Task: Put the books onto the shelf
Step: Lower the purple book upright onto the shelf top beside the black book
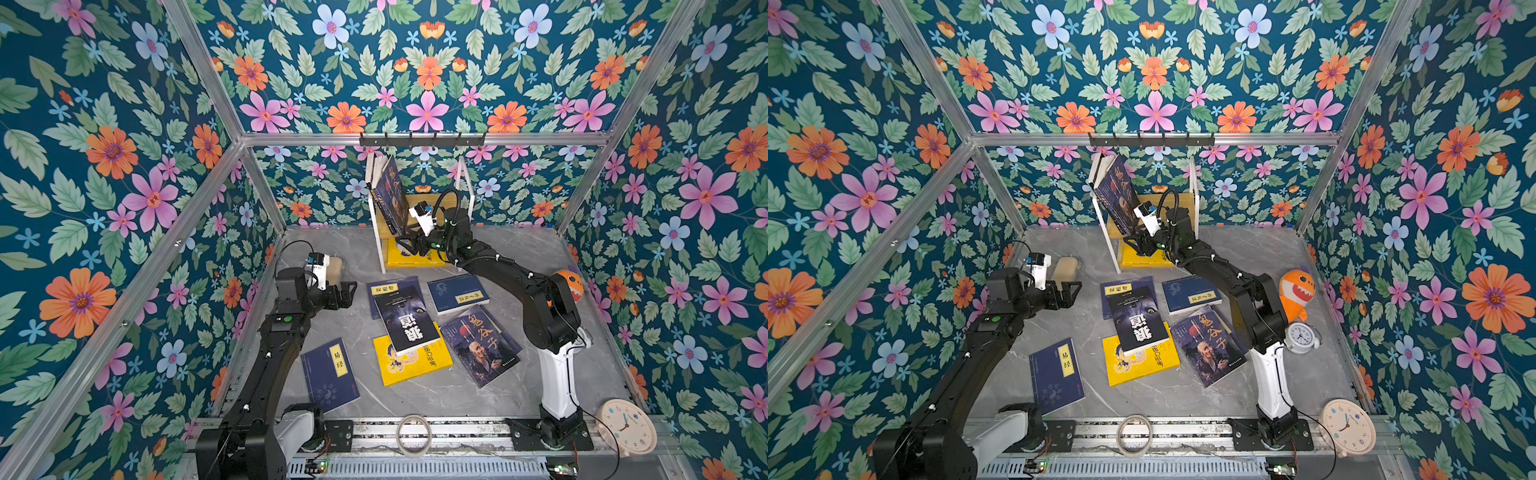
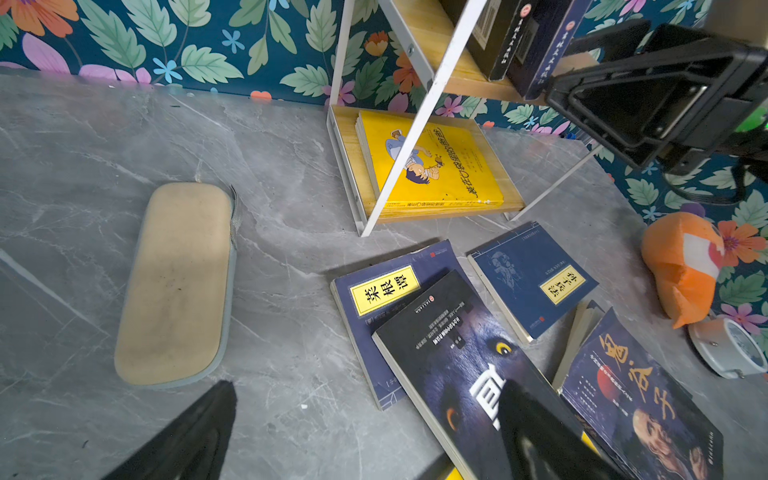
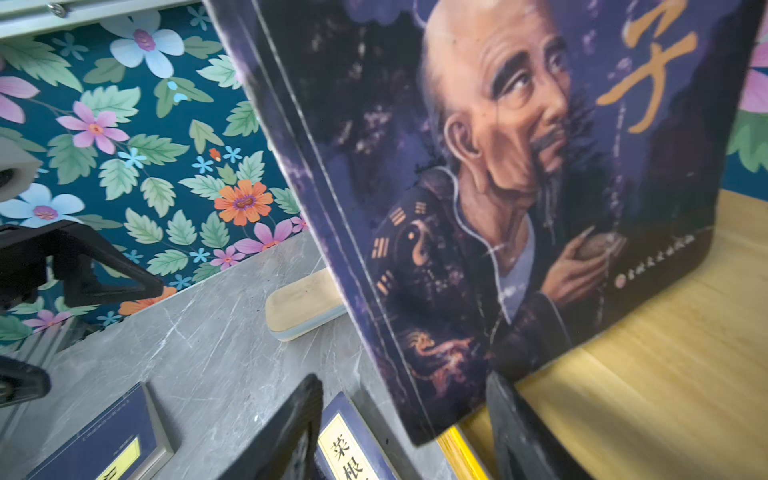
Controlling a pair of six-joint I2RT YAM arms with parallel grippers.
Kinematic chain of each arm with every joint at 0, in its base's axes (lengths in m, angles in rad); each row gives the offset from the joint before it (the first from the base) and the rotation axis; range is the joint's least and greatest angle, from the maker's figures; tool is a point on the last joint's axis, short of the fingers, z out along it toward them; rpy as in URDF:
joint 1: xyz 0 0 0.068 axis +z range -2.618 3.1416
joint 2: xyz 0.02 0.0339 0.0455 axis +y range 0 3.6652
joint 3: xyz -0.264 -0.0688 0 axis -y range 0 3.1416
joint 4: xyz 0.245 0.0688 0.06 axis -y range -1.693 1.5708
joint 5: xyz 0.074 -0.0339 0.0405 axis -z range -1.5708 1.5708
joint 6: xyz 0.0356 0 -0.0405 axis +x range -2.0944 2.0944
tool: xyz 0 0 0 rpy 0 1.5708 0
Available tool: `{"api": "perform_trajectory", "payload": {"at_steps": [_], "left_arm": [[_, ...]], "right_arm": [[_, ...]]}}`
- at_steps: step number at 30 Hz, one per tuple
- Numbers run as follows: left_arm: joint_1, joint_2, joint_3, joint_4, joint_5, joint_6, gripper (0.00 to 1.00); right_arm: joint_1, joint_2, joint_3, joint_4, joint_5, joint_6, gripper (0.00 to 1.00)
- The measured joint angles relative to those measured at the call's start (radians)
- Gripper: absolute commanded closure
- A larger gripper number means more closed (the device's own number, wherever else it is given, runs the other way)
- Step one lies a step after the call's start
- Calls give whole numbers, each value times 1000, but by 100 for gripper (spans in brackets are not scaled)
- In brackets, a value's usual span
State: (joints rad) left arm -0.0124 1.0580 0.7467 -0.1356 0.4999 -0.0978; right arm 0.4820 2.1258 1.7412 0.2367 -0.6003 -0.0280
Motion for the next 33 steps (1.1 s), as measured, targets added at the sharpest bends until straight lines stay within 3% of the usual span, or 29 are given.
{"api": "perform_trajectory", "payload": {"at_steps": [20, 33], "left_arm": [[11, 1, -6, 0, 0, 1, 0], [18, 11, -9, 2, 0, 0, 0]], "right_arm": [[-17, 103, 160, -24, -17, 3, 49], [-25, 115, 170, -13, -74, -4, 46]]}}
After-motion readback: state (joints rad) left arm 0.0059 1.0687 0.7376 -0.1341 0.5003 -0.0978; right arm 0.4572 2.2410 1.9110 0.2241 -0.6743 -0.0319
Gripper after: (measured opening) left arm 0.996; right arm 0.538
